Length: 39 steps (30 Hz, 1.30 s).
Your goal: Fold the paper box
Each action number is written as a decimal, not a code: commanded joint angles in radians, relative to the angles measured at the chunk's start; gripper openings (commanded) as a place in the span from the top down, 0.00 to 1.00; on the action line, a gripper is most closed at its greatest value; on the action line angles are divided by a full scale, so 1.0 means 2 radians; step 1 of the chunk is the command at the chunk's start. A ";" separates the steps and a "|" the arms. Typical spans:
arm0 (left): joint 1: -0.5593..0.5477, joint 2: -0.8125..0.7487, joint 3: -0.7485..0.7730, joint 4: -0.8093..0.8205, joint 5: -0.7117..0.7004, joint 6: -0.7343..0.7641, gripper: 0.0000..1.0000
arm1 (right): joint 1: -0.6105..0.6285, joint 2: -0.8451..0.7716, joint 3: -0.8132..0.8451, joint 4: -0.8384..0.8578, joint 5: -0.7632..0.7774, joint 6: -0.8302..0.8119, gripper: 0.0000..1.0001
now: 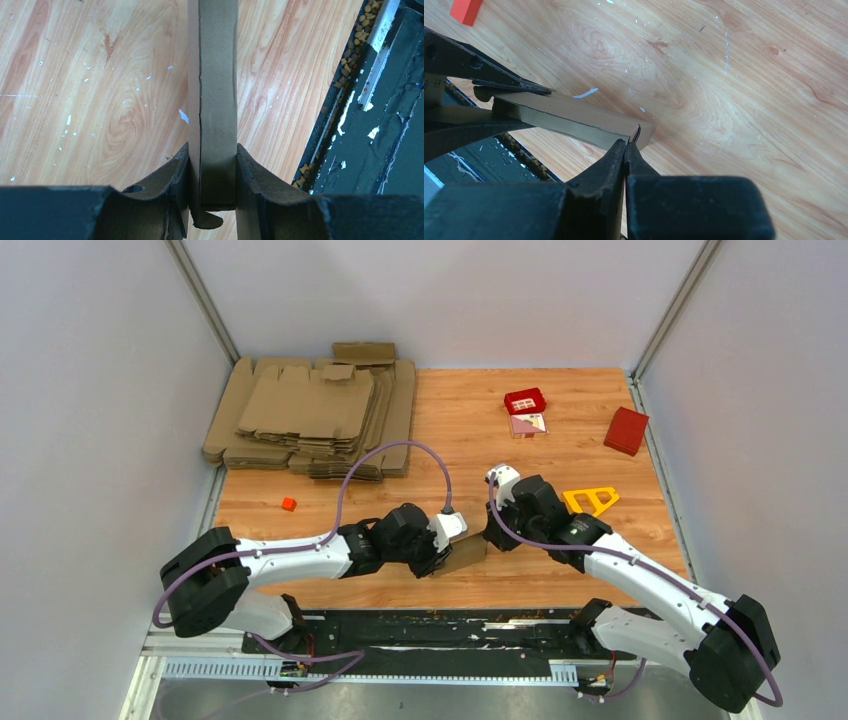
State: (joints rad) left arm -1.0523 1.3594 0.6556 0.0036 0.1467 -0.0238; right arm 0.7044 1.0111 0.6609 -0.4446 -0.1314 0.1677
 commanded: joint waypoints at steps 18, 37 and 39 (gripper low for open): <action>-0.004 0.007 0.020 -0.016 -0.012 0.008 0.81 | 0.003 0.010 -0.002 -0.006 0.013 -0.026 0.98; -0.006 0.009 0.022 -0.019 -0.014 0.009 0.81 | 0.004 -0.040 0.057 -0.004 0.044 0.017 0.54; -0.005 0.010 0.022 -0.019 -0.015 0.009 0.81 | 0.004 -0.023 0.061 0.013 0.045 0.022 0.54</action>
State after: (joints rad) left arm -1.0592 1.3708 0.6765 -0.0151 0.1329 -0.0196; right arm 0.7063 0.9306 0.7437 -0.5114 -0.0875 0.1795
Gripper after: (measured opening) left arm 0.393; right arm 0.454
